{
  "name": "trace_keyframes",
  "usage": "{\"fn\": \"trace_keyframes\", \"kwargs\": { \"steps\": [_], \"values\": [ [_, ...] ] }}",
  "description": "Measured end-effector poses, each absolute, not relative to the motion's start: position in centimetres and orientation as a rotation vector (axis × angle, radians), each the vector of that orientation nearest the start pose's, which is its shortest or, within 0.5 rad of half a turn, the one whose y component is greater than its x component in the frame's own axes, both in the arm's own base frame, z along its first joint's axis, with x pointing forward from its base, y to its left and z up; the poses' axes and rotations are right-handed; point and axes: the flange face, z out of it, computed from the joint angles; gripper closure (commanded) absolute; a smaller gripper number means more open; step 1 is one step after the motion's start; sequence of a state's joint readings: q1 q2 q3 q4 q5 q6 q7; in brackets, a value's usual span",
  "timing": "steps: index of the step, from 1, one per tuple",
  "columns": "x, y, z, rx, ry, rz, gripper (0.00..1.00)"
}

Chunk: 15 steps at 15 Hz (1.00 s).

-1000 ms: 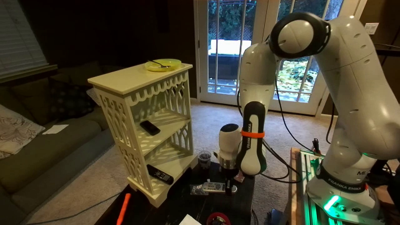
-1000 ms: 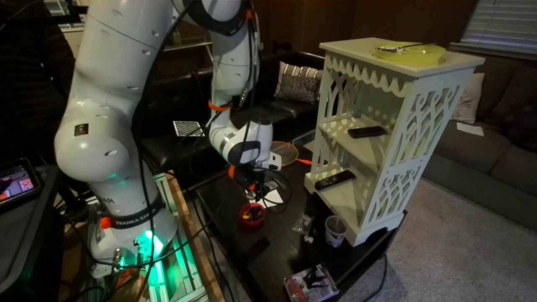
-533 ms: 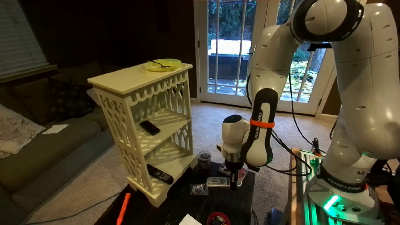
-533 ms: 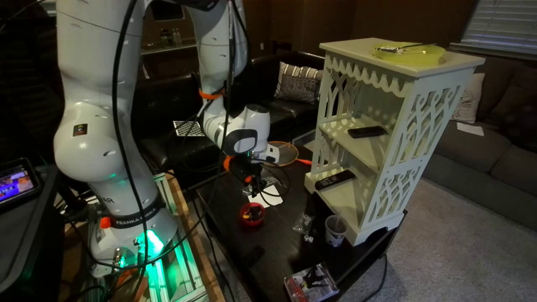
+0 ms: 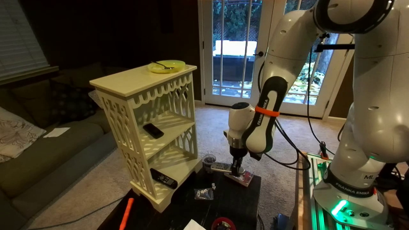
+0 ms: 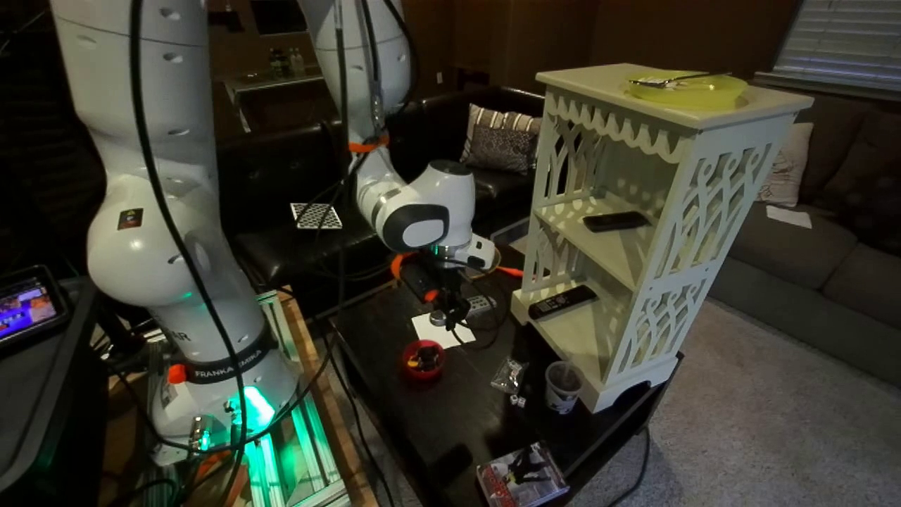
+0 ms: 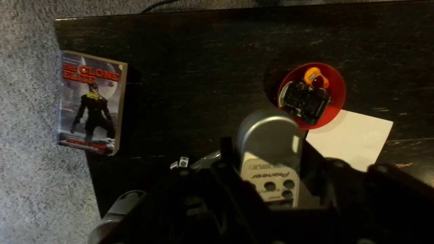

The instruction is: Put the grey remote on top of the shelf

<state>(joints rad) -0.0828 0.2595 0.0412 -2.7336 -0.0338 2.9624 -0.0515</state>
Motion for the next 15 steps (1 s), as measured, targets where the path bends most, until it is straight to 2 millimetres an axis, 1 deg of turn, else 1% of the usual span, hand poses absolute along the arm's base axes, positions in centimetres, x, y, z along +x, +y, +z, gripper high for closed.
{"fn": "trace_keyframes", "kwargs": {
  "steps": [2, 4, 7, 10, 11, 13, 14, 15],
  "values": [
    [38.7, -2.6, 16.7, -3.14, -0.08, 0.09, 0.78],
    [38.9, -3.8, 20.1, -3.145, -0.114, 0.126, 0.78],
    [39.3, -5.5, 26.2, -3.178, -0.147, 0.146, 0.78],
    [39.3, -6.6, 33.0, -3.2, -0.173, 0.096, 0.78],
    [39.3, -6.9, 35.5, -3.204, -0.185, 0.064, 0.53],
    [38.9, -7.3, 39.8, -3.212, -0.2, -0.008, 0.53],
    [38.6, -7.3, 41.1, -3.214, -0.205, -0.035, 0.53],
    [38.4, -7.2, 41.6, -3.216, -0.206, -0.05, 0.53]
  ]
}}
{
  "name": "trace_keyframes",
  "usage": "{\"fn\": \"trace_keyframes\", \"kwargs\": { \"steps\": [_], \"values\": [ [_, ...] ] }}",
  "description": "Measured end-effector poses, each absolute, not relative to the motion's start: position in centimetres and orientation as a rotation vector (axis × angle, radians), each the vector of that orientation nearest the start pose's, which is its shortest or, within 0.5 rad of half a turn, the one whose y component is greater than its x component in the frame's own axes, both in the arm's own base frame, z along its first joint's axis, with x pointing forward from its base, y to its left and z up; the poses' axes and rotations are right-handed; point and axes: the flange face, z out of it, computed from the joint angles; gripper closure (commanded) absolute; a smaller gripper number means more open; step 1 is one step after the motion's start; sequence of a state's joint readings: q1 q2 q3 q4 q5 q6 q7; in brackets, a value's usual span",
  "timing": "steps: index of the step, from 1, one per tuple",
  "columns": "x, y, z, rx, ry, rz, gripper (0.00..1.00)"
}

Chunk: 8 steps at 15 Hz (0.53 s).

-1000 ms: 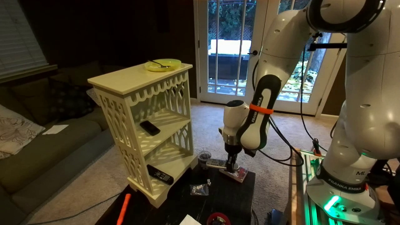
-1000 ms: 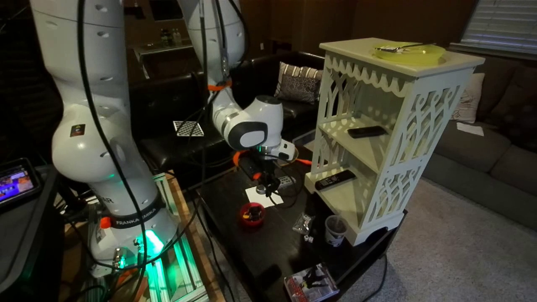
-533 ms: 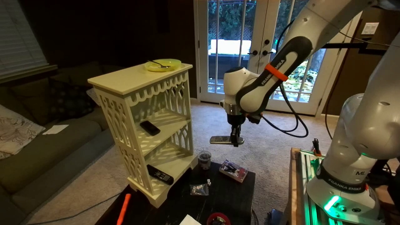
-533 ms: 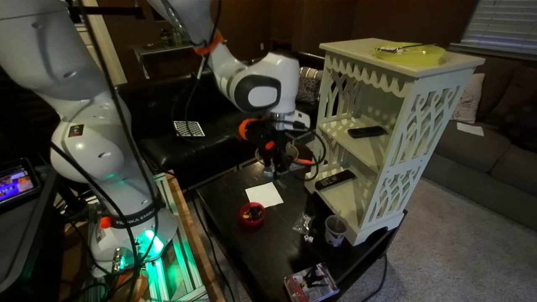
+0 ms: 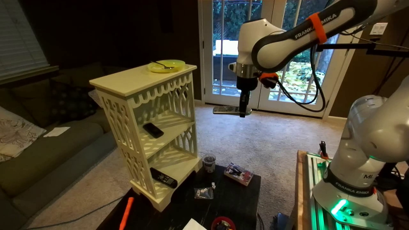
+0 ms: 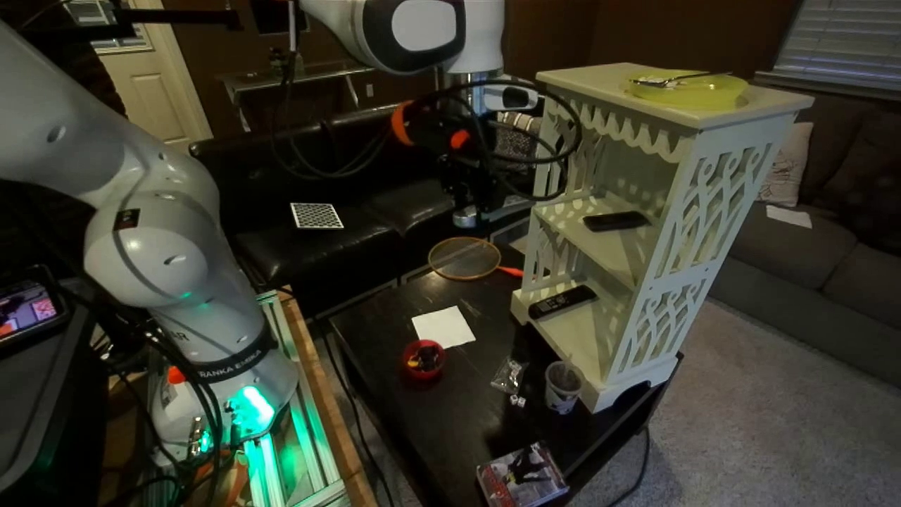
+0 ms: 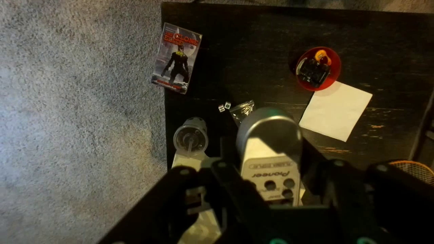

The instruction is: Put the grey remote on top of the shelf

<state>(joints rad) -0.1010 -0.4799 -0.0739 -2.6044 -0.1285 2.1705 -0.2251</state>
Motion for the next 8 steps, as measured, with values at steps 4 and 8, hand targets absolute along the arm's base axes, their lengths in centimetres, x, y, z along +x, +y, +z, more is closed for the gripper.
{"fn": "trace_keyframes", "kwargs": {
  "steps": [4, 8],
  "values": [
    [38.5, -7.0, 41.6, -3.211, -0.199, -0.07, 0.78],
    [40.7, -7.1, 45.4, -3.223, -0.159, -0.235, 0.78]
  ]
}}
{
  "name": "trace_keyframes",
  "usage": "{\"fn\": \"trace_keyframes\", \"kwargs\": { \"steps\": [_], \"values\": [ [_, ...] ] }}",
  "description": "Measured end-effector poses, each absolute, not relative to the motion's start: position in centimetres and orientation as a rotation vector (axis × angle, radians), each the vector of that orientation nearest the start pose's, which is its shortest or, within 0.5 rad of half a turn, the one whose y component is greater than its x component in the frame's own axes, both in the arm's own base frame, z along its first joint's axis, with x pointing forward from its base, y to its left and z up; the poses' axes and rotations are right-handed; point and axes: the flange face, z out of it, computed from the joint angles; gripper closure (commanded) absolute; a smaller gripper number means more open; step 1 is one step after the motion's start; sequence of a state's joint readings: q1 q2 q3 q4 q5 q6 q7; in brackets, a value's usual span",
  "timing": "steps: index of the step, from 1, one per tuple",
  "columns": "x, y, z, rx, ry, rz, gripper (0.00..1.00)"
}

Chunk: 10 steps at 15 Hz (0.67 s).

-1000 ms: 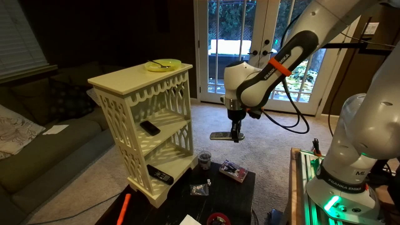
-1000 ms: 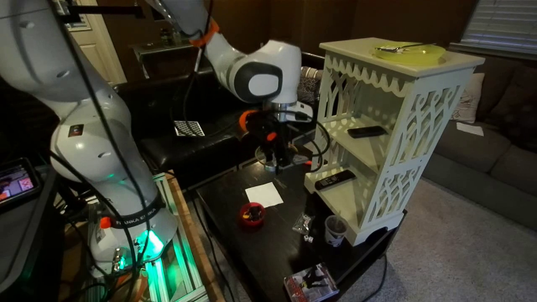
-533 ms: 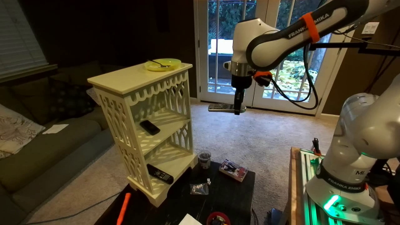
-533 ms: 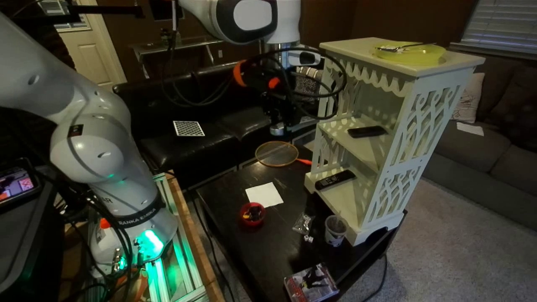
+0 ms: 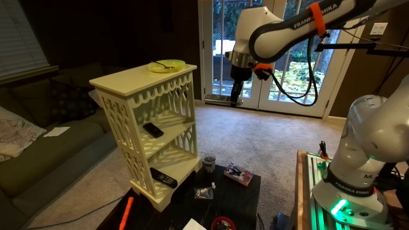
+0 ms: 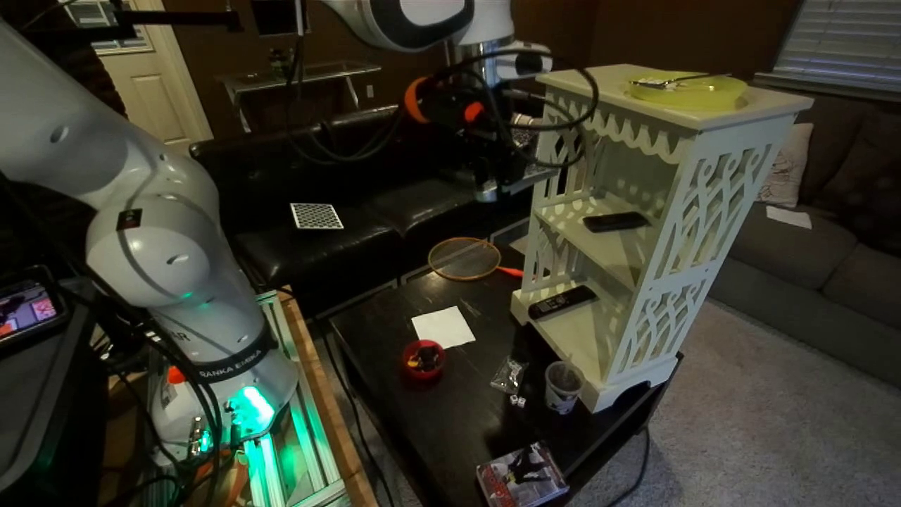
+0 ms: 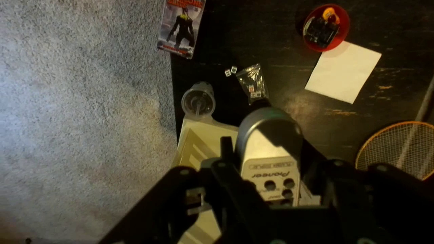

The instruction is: Put the grey remote on top of the shelf

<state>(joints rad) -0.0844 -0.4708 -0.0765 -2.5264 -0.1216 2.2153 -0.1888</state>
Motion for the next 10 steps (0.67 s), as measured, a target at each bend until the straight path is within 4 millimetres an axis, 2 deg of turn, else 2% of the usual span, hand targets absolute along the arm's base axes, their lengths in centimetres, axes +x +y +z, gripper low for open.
{"fn": "trace_keyframes", "kwargs": {
  "steps": [4, 6, 10],
  "values": [
    [42.4, -7.9, 49.9, -3.228, -0.135, -0.341, 0.78],
    [43.8, -7.7, 52.3, -3.228, -0.145, -0.414, 0.78],
    [47.3, -4.5, 57.4, -3.219, -0.252, -0.58, 0.78]
  ]
}}
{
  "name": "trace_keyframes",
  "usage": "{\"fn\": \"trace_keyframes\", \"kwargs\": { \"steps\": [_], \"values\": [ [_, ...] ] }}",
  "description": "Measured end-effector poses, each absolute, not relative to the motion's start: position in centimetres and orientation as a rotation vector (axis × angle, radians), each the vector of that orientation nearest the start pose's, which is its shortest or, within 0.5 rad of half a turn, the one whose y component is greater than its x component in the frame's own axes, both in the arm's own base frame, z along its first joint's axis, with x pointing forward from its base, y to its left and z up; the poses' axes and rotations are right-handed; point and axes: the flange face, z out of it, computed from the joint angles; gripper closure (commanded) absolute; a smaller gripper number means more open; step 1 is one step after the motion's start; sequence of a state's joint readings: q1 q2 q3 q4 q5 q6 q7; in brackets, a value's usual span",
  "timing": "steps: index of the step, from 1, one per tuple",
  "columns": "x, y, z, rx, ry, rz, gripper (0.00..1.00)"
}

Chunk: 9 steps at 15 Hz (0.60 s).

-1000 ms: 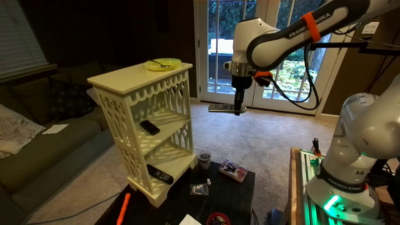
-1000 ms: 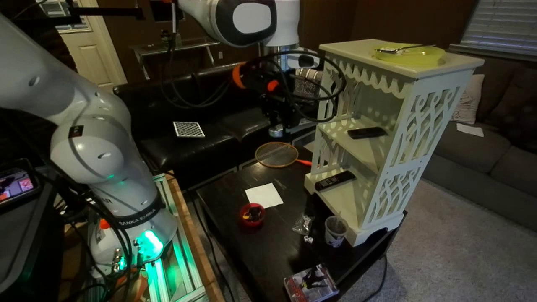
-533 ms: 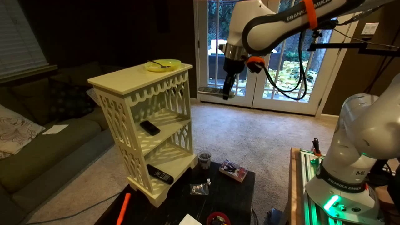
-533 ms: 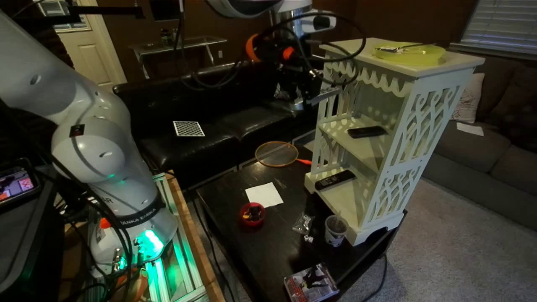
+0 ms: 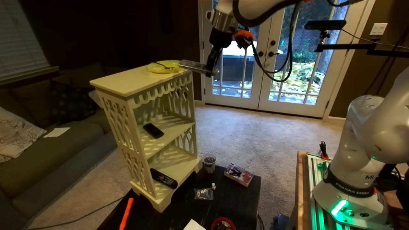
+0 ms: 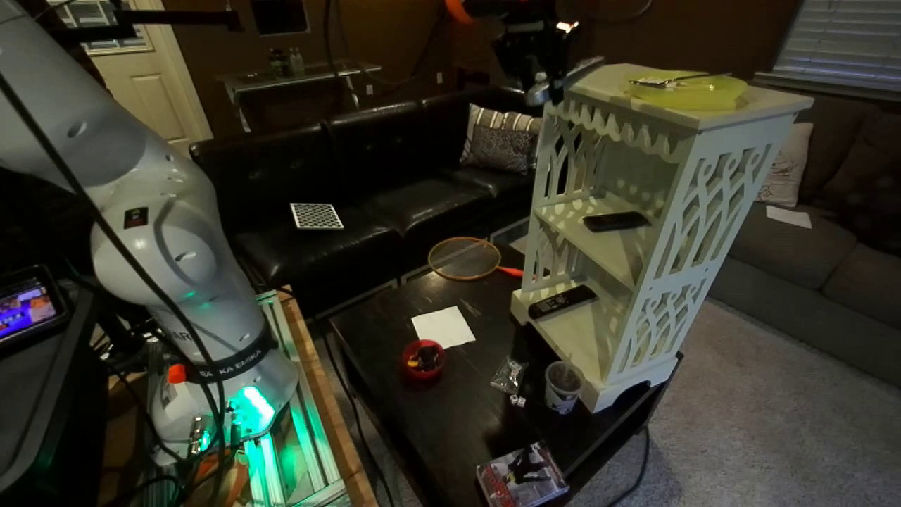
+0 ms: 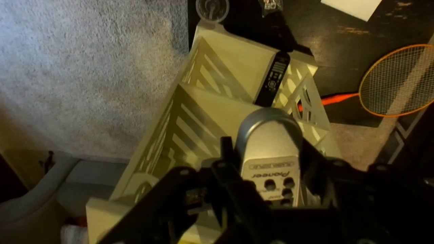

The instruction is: Put the grey remote on top of the shelf

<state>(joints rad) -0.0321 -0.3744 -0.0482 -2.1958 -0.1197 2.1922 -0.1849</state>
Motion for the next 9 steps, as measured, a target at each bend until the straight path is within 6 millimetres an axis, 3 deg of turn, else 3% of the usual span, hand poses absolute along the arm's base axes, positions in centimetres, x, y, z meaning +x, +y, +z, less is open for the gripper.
{"fn": "trace_keyframes", "kwargs": {
  "steps": [2, 3, 7, 8, 9],
  "values": [
    [48.7, -2.7, 59.8, -3.206, -0.292, -0.658, 0.78],
    [49.4, -1.9, 60.7, -3.198, -0.279, -0.688, 0.53],
    [51.6, 0.0, 61.5, -3.185, -0.262, -0.72, 0.53],
    [51.8, 0.0, 61.4, -3.186, -0.26, -0.715, 0.78],
    [51.8, -0.1, 61.3, -3.187, -0.259, -0.714, 0.78]
  ]
}}
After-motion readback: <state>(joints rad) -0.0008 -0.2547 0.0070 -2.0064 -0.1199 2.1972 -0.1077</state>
